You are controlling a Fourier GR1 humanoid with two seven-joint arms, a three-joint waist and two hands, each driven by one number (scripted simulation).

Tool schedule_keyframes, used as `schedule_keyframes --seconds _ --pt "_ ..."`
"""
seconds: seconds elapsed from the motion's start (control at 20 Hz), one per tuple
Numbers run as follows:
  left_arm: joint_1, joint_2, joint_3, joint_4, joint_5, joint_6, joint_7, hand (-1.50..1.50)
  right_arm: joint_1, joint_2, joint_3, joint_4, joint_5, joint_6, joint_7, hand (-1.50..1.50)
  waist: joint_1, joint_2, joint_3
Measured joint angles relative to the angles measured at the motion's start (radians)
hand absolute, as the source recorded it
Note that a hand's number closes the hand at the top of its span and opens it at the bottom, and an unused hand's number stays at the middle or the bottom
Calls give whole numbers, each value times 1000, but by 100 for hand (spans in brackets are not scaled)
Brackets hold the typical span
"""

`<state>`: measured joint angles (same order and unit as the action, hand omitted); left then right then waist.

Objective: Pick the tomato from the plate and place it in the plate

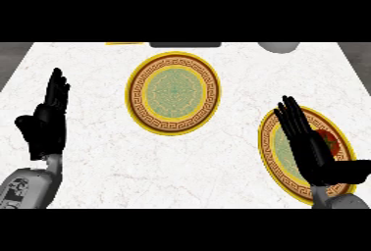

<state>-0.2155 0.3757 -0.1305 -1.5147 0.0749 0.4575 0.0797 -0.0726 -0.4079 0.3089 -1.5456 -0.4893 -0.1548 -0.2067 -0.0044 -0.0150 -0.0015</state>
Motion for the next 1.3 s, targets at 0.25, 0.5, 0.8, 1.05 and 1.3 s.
schedule_keyframes --seconds 0.25,0.5,0.8,1.05,1.3 --pt "-50 40 7 -25 37 -116 -12 0 -139 -10 -7 49 136 -44 -36 150 16 13 1" --pt "-72 46 -26 -46 60 -188 -15 0 -195 -189 6 188 424 -198 35 150 13 20 -15" --pt "-72 59 -14 -51 117 -272 -22 0 -187 24 -20 302 538 -528 -56 -150 18 21 -1" --pt "-61 71 16 -54 129 -315 -27 0 -144 116 -70 271 535 -626 -219 -150 7 16 1" --pt "-65 85 54 -73 145 -342 6 0 -109 33 -32 122 691 -698 -17 -150 -3 11 0"
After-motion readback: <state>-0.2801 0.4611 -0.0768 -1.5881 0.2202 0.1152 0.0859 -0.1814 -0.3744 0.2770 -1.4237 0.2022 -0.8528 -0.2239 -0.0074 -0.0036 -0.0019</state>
